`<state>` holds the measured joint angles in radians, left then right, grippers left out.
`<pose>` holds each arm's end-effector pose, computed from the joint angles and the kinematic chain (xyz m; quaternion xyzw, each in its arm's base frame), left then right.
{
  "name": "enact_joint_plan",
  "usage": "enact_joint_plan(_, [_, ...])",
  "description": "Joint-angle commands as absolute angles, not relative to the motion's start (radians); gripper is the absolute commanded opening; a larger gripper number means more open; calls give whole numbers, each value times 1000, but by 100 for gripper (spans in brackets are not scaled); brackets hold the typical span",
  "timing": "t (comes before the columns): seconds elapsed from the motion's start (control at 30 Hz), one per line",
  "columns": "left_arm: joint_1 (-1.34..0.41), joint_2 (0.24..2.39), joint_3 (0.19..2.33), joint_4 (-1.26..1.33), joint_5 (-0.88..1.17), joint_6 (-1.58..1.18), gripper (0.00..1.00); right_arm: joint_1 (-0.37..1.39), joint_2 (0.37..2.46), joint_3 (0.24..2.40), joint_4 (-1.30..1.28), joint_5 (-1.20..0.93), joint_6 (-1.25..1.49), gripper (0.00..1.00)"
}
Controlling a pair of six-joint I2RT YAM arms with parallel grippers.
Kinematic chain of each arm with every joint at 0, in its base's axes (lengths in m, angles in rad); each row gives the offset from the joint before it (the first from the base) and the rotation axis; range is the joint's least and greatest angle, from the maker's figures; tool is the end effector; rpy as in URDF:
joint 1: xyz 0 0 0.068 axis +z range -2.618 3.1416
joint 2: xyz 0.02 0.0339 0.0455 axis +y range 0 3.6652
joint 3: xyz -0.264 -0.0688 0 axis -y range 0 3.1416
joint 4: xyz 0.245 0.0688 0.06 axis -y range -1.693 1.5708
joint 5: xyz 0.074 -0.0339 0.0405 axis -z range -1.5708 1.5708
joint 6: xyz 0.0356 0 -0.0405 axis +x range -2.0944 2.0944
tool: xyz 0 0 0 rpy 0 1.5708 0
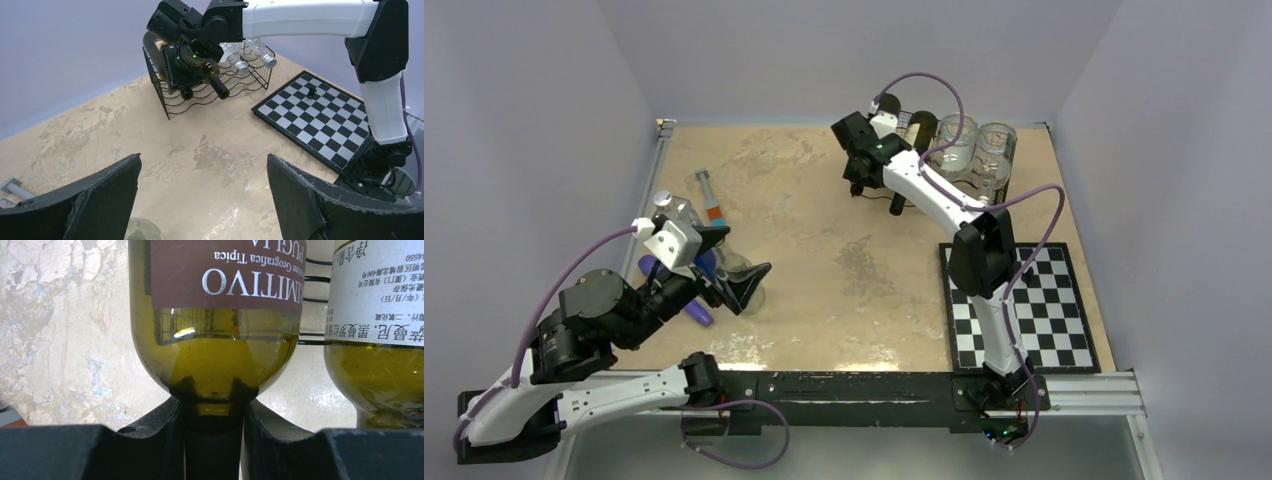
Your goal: Put the wine bottle on the wine rack
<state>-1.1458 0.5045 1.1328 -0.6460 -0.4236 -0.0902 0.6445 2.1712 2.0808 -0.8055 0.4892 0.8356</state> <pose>0.0374 -0.0471 0.4318 0.2240 0.6767 -0.2748 0.6453 0.3973 0.2777 0.2867 0.1672 0.9037 0.0479 0.3913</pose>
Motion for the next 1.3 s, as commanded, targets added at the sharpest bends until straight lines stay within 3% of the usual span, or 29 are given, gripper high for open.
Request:
enact_joint_plan(0.0, [-1147, 521, 1160, -619, -437, -82, 99, 634, 2166, 2103, -718, 527, 863, 0])
enact_joint_plan(0.33, [-1147, 531, 1169, -623, -433, -74, 99, 600, 2233, 2151, -768, 457, 890, 1])
enact_joint_plan(0.4, [-1147, 531, 1170, -624, -433, -73, 99, 597, 2240, 2156, -778, 436, 889, 20])
enact_joint_plan(0.47, [-1147, 532, 1170, -622, -433, -70, 99, 597, 2244, 2155, -779, 410, 880, 48])
enact_joint_plan(0.53, [-1147, 534, 1172, -621, -431, -68, 99, 596, 2237, 2144, -762, 384, 865, 63])
enact_joint_plan(0.7, [-1147, 537, 1178, -618, -430, -63, 99, 596, 2181, 2117, -736, 350, 852, 82])
enact_joint_plan(1.0, [-1147, 520, 1221, -658, -449, -68, 99, 601, 2003, 2107, -733, 345, 789, 93])
enact_joint_plan(1.27, [-1147, 482, 1265, -711, -474, -98, 99, 651, 1808, 2072, -688, 248, 585, 95])
